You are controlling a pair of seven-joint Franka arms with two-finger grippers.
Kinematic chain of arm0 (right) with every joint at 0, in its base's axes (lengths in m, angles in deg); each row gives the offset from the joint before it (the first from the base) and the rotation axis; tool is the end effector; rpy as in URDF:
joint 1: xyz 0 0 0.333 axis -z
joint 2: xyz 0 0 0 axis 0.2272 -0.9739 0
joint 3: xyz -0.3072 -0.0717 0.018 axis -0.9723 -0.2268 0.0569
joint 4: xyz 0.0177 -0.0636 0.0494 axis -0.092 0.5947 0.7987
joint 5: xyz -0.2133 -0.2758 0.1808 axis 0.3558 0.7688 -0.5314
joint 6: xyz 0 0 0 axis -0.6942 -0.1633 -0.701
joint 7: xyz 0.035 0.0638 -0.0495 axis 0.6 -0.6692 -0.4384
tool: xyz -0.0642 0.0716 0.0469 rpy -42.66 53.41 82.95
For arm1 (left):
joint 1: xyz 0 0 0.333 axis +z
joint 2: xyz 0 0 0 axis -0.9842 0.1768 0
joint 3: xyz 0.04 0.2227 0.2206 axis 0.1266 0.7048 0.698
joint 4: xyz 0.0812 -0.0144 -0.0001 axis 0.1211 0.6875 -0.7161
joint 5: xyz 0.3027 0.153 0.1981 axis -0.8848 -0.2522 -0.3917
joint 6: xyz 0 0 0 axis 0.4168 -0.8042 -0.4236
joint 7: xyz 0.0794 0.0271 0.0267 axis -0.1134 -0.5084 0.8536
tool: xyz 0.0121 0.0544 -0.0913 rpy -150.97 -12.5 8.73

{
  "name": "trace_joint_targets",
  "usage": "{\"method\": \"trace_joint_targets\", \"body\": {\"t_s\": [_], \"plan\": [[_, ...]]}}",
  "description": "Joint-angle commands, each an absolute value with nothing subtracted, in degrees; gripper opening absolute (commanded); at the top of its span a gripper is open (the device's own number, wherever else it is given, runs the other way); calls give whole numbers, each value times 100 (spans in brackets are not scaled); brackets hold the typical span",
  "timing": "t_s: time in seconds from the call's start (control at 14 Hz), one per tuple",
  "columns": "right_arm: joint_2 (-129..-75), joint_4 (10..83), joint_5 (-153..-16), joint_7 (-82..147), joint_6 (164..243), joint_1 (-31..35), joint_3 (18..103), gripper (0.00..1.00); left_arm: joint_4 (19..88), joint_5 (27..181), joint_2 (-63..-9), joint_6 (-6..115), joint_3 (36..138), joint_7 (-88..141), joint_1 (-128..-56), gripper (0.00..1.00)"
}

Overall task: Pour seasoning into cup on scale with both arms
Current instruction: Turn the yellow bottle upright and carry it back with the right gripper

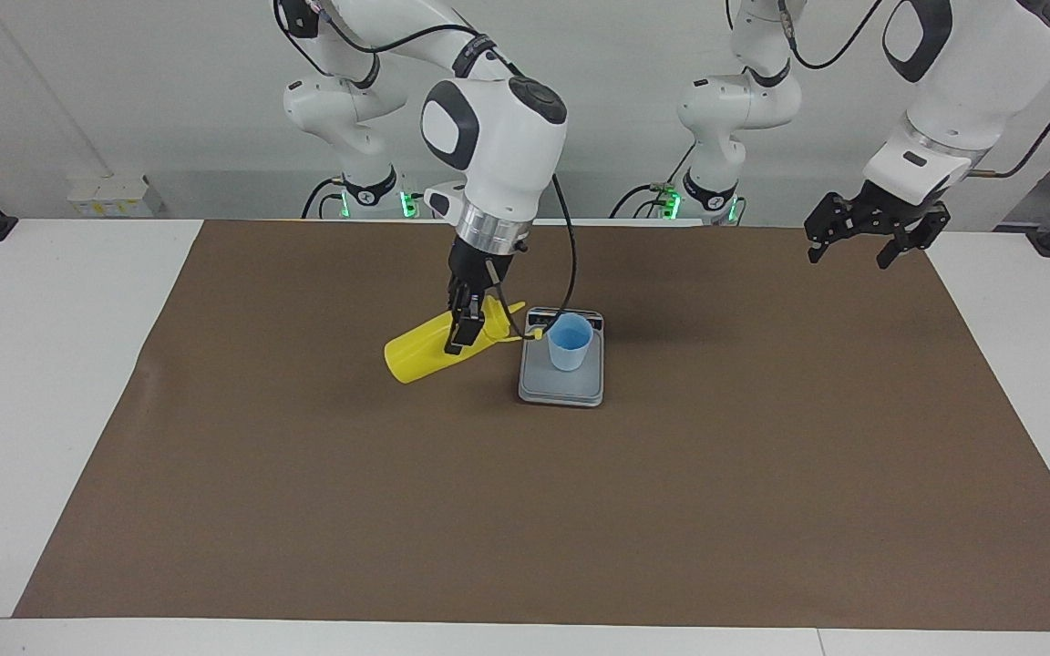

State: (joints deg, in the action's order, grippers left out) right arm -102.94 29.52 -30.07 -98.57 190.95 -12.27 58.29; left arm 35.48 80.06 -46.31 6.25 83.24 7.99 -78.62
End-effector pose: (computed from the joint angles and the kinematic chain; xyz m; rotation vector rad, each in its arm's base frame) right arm 0.5830 0.2987 0.5155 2.2057 -2.1009 0.5777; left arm 0.5486 -0.0553 0.6205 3.1075 -0.2297 -0.0131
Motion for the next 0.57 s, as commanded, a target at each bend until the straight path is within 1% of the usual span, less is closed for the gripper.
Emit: {"method": "trace_joint_targets", "body": {"t_s": [0.0,0.21,0.36,0.5], "plan": [[-9949,3103,-3829,-9851,19437,-798,5876,0,3788,8045,-4819,695,8318,725,-7850,100],[-9642,3278,-4928,-9667,19622,-218,5876,0,3841,8045,-4837,713,8310,734,-7859,100],[-9439,3462,-5351,-9569,19623,29,5876,0,3841,8045,-4854,713,8310,734,-7859,100],[-9351,3534,-5869,-9438,19640,248,5876,0,3841,8045,-4854,713,8310,734,-7859,100]]}}
